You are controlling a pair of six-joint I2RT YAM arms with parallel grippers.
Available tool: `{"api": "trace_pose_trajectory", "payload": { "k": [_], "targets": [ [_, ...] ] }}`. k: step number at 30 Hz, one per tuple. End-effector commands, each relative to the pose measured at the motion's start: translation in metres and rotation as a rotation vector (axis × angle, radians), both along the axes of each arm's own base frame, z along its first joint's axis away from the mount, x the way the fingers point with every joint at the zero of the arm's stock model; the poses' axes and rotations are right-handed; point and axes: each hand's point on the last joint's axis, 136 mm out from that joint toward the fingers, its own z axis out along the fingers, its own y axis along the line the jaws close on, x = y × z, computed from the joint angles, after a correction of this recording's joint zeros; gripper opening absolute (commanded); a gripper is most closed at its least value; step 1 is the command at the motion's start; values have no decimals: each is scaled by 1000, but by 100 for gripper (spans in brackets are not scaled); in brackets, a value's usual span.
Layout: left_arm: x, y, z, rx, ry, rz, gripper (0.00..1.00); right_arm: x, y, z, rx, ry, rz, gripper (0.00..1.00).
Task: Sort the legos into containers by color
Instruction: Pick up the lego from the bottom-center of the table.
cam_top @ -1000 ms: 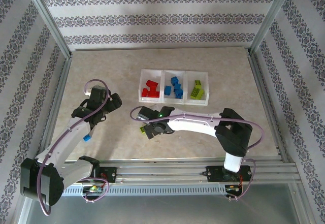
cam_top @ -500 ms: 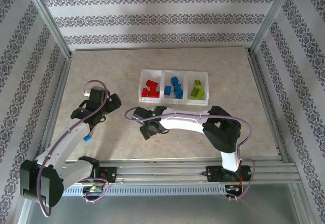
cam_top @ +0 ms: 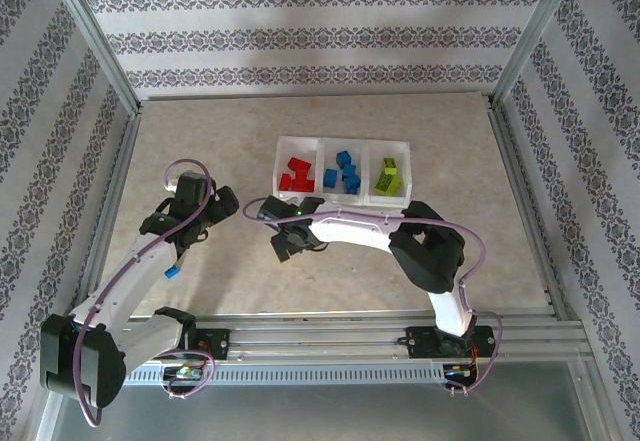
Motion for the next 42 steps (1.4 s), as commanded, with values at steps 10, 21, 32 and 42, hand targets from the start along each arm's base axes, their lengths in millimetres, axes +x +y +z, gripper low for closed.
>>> {"api": "trace_pose_trajectory", "payload": {
  "k": [10, 21, 32, 42],
  "targets": [
    [-1, 7, -3, -11, -2, 31, 100, 30, 24, -4, 23, -12, 38, 88],
    [-2, 9, -2, -14, -7, 37, 100, 33, 44, -14, 67, 30, 71, 72],
    [-3, 10, -5, -13, -3, 41, 100, 27, 49, -24, 86, 80, 76, 45],
    [-5, 12, -6, -6, 5, 45, 100, 31, 35, 15, 123, 10, 37, 28]
  ]
}}
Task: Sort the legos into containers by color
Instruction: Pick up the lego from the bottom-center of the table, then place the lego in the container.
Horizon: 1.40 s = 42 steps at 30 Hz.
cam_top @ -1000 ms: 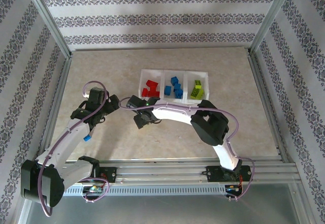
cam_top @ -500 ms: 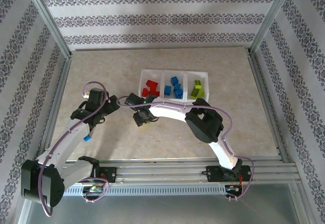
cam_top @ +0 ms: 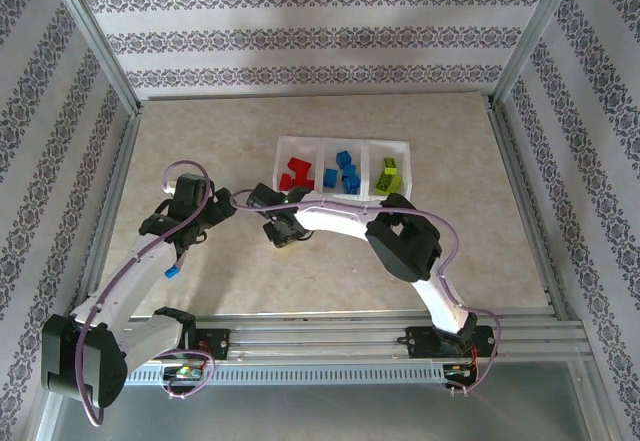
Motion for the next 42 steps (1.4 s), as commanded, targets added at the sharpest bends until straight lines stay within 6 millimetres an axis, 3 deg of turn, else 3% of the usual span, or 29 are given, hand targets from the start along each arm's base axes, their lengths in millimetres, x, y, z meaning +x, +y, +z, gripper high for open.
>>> {"api": "trace_pose_trajectory", "payload": {
  "k": [1, 6, 13, 18, 24, 33, 42],
  "targets": [
    [-2, 6, 1, -8, -10, 27, 100, 9, -12, 40, 45, -65, -51, 28],
    [-2, 8, 2, -5, -14, 31, 100, 24, -48, 78, 65, -147, -130, 28],
    [-1, 8, 4, -5, -17, 28, 100, 53, -119, 121, 91, -243, -283, 28],
    [0, 8, 5, -9, -19, 28, 100, 74, -176, 130, 110, -258, -424, 29],
    [0, 8, 6, -10, -20, 28, 100, 96, -223, 121, 144, -233, -546, 30],
    [-2, 8, 5, -9, -15, 30, 100, 130, -256, 107, 139, -201, -602, 34],
    [-2, 9, 5, -13, -14, 34, 100, 160, -259, 97, 170, -171, -608, 38]
  ]
}}
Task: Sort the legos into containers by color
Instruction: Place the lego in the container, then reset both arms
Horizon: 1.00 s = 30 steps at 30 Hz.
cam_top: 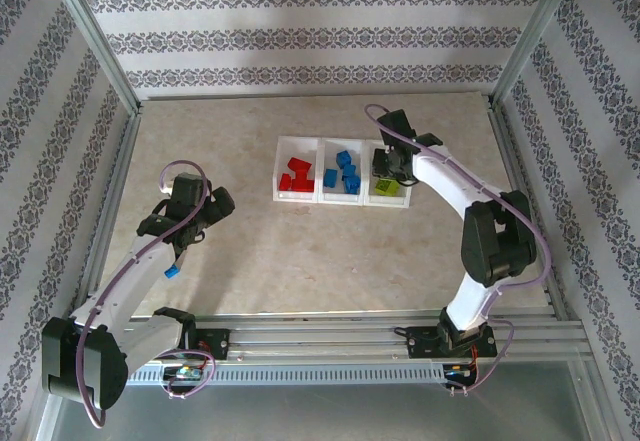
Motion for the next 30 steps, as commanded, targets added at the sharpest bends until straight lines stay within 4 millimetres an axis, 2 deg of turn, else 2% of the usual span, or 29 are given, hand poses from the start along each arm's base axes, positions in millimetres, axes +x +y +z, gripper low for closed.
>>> {"api": "trace_pose_trajectory", "payload": {
  "k": [1, 8, 17, 22, 30],
  "targets": [
    [-2, 4, 2, -11, -5, 18, 100, 15, 7, 1, 25, -11, 30, 38],
    [-4, 4, 1, -11, 1, 18, 100, 24, 12, -16, 35, 23, 33, 40],
    [-5, 5, 4, -11, -5, 23, 100, 24, 6, -20, 29, 34, 27, 50],
    [-5, 5, 6, -6, -9, 23, 100, 19, 4, -5, 30, 5, 31, 52],
    [-9, 15, 18, 46, -31, 34, 100, 0, -7, 41, 25, -98, 21, 60]
  ]
}}
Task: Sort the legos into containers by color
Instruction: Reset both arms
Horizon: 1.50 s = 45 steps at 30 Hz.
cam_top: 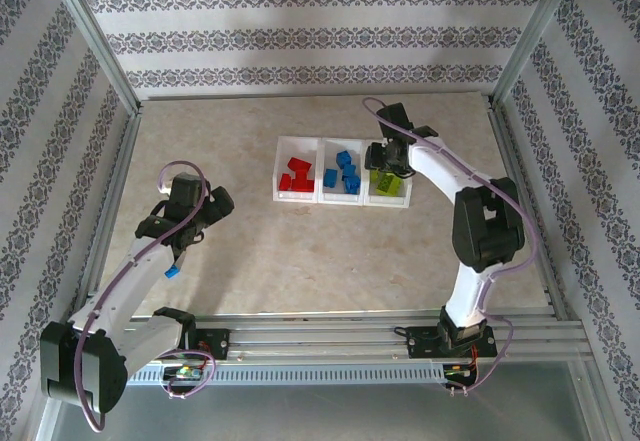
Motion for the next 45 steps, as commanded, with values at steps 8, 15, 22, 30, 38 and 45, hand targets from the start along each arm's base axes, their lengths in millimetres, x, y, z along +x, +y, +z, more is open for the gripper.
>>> {"api": "trace_pose_trajectory", "payload": {
  "k": [8, 15, 22, 30, 38, 45],
  "targets": [
    [-13, 22, 26, 100, -74, 22, 100, -45, -38, 53, -63, -149, -65, 73],
    [-26, 30, 37, 142, -145, 24, 100, -87, -70, 67, -110, -250, -147, 96],
    [-37, 42, 50, 203, -208, 46, 100, -122, -100, 77, -127, -358, -248, 98],
    [-49, 59, 60, 299, -243, 89, 100, -142, -126, 78, -178, -419, -335, 98],
    [-46, 77, 63, 451, -292, 123, 100, -146, -147, 73, -254, -446, -411, 98],
    [-26, 83, 67, 517, -387, 149, 100, -138, -153, 67, -297, -450, -415, 98]
  ]
}}
